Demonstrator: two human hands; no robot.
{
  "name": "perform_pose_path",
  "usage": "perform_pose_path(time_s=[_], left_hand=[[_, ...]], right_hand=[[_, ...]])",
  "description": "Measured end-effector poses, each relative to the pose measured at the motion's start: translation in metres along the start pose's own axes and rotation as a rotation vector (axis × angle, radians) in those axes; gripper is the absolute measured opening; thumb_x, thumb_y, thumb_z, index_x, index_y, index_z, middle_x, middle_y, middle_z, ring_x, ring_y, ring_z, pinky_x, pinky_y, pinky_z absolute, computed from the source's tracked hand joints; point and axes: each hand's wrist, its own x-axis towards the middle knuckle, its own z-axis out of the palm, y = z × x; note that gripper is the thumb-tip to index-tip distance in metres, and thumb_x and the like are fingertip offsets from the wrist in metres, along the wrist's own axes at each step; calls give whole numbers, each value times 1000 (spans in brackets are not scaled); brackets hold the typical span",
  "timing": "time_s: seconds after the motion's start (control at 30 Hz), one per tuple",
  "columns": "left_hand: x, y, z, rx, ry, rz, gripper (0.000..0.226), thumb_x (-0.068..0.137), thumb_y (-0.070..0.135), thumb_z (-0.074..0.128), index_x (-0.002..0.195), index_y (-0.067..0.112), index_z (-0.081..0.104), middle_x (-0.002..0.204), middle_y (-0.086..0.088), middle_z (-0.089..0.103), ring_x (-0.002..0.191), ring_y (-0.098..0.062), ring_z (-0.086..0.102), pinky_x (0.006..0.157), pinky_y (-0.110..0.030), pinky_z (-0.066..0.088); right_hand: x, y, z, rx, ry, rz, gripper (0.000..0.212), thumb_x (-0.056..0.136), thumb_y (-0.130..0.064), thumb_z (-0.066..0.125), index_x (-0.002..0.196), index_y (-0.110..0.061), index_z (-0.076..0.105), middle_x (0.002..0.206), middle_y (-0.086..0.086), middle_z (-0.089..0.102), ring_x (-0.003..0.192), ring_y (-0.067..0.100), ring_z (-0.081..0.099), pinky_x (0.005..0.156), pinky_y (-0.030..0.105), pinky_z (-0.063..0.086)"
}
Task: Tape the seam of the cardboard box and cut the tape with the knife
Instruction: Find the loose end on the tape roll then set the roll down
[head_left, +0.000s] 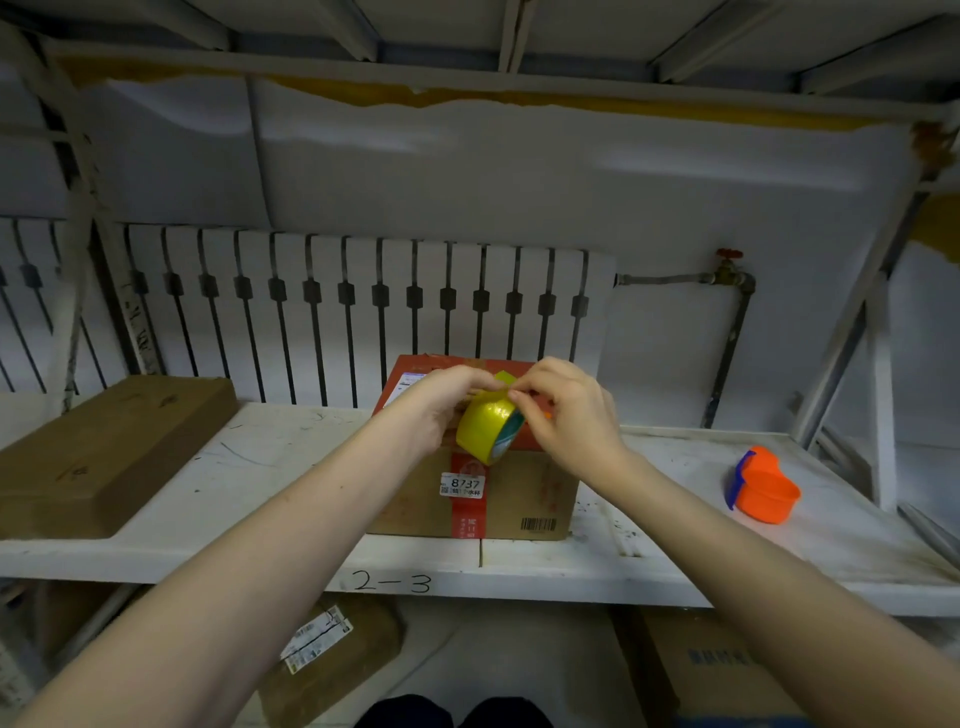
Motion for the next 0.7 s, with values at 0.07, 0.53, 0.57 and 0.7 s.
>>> perform_pose_path(time_s=[0.07,0.53,0.57,0.7], left_hand=[[-1,0,3,-25,13,2,19,83,27,66,97,15,59,95,-6,61,86,-22,58,77,-35,49],[2,-6,20,28,-48,14,33,82,26,67,111,13,58,109,-11,63,99,-29,60,84,-41,51],[3,-7,23,40,-57,14,26,83,26,66,105,15,59,109,-10,63,100,-28,60,90,-42,50],[5,-13,35,102,-104,0,17,91,28,53,86,15,62,95,-7,65,91,-25,59,92,-41,43]], right_hand=[[-5,-1,-6,-50,-18,-57,23,89,-33,54,96,-18,70,95,-3,64,89,14,58,63,31,51],[-30,32,-23,48,-107,-77,36,83,-21,67,118,-16,57,117,2,61,105,18,59,84,36,55],[-34,36,-22,56,-47,-78,30,84,-15,65,114,-13,59,113,4,64,100,19,62,81,37,56],[-41,50,-24,68,11,-37,23,85,-7,63,107,-11,65,100,5,70,87,20,67,73,41,58]])
